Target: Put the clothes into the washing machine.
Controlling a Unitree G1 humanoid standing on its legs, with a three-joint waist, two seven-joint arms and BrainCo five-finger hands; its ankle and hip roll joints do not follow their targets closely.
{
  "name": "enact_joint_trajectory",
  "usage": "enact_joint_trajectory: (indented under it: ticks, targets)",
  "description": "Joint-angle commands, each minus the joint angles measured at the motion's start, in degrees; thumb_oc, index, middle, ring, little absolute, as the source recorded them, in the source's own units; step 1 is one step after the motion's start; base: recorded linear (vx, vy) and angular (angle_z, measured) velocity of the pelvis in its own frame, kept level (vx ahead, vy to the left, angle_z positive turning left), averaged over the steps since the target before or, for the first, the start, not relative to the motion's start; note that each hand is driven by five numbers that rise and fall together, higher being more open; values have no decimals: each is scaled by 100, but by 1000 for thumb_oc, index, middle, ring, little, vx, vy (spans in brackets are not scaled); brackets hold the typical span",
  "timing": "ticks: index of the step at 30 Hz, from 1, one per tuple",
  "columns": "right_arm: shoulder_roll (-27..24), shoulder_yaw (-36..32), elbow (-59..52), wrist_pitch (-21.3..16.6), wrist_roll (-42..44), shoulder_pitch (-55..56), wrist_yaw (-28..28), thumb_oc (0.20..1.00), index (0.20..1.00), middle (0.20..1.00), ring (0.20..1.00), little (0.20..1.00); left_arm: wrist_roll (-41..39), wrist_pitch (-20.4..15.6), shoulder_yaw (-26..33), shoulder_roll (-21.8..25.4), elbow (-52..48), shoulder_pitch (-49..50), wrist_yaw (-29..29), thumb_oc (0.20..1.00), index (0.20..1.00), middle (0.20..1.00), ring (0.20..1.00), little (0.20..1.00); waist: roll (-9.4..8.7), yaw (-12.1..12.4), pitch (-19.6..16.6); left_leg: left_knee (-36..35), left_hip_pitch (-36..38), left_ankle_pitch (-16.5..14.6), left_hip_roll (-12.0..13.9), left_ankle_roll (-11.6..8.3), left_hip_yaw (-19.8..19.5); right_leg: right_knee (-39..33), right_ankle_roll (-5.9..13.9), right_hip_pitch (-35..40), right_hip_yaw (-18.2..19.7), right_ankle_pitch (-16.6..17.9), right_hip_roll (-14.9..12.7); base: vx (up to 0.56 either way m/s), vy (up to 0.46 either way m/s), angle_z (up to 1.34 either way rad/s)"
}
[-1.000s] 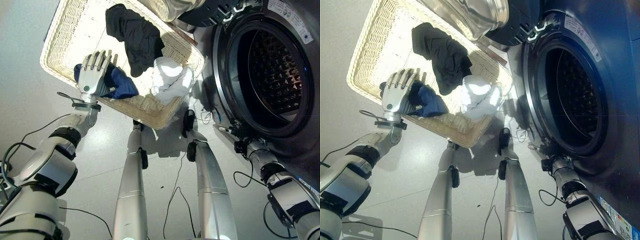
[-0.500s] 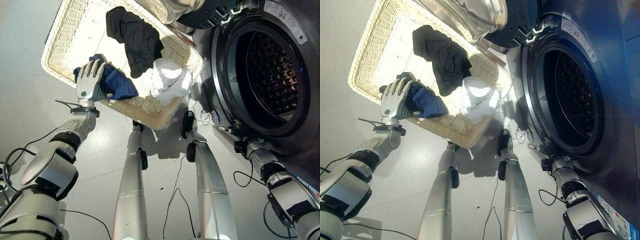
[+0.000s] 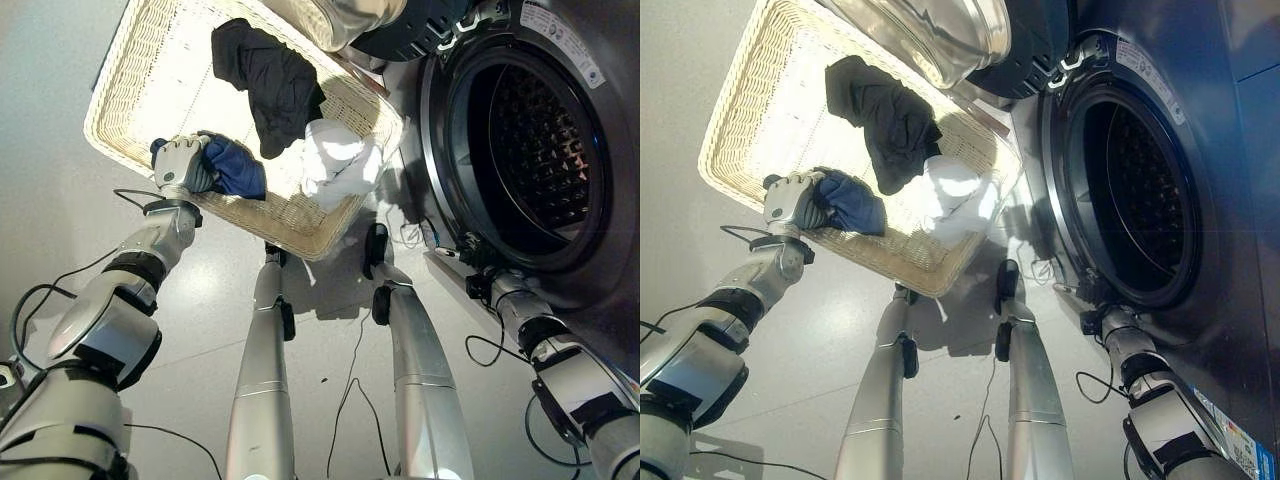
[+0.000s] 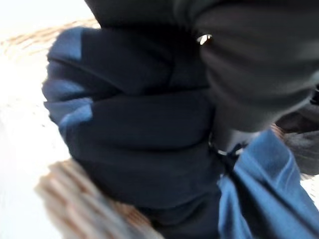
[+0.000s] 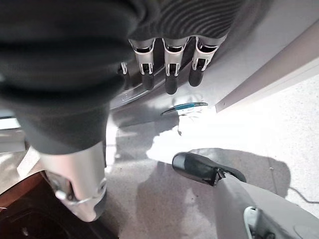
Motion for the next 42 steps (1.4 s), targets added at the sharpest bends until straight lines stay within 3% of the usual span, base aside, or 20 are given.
enact_joint_trajectory:
  ticks: [1,9,11,16,22,26,29,37,42]
  targets:
    - [-299,103,95,17,130,129,-13,1000,1000,1000,1000,1000,-184,136,-8,-380,551,370,-500,200,200,200,200,200,-129,104,-144,798,-151,-762,-178,-40,280,-1368,676,276,16,1007,256,0,0,0]
    - [-279,125,95,-206,348,5,23,1000,1000,1000,1000,1000,-329,153,-51,-471,627,302,-740,200,200,200,200,200,-145,95,-144,769,-132,-744,-183,-35,298,-1389,685,286,12,1033,265,0,0,0]
    - [-294,125,-92,-388,640,-18,1,1000,1000,1000,1000,1000,-804,40,45,-458,518,357,-644,200,200,200,200,200,-134,95,-144,753,-117,-738,-180,-36,301,-1384,680,287,31,1033,279,0,0,0]
    - [-266,-99,-909,-915,1144,196,-192,1000,1000,1000,1000,1000,-1957,-674,758,-416,-52,637,38,200,200,200,200,200,-145,112,-144,716,-73,-745,-185,-49,285,-1379,678,322,24,991,290,0,0,0]
    - [-137,-425,-2602,-1322,1527,786,-641,1000,1000,1000,1000,1000,-2442,-1741,1769,-549,-1468,1369,1027,200,200,200,200,200,-135,180,-144,683,-59,-782,-237,-72,213,-1344,695,338,-31,927,254,-5,-17,0]
    - [116,-629,-3963,-1446,1784,1231,-641,1000,1000,1000,1000,1000,-1705,-2382,2076,-830,-2704,1938,1507,200,200,200,200,200,-161,245,-144,642,-49,-827,-267,-62,157,-1336,716,355,-112,910,199,-17,-57,5]
    - [256,-743,-4709,-1499,1924,1487,-481,1000,1000,1000,1000,1000,-1064,-2623,2134,-950,-3497,2174,1703,200,200,200,200,200,-149,274,-144,626,-71,-832,-276,-46,137,-1300,721,330,-137,892,166,-4,-21,6]
    - [496,-693,-6016,-915,2388,1644,294,1000,1000,1000,1000,1000,393,-2583,2008,-779,-5069,2097,1491,200,200,200,200,200,-126,309,-144,575,-9,-818,-300,5,143,-1282,747,370,-211,895,68,3,-6,3]
    - [424,-500,-6410,-537,2604,1542,684,1000,1000,1000,1000,1000,776,-2481,1782,-618,-5589,1883,1163,200,200,200,200,200,-116,312,-144,553,44,-809,-334,22,153,-1313,765,407,-234,917,54,0,0,0]
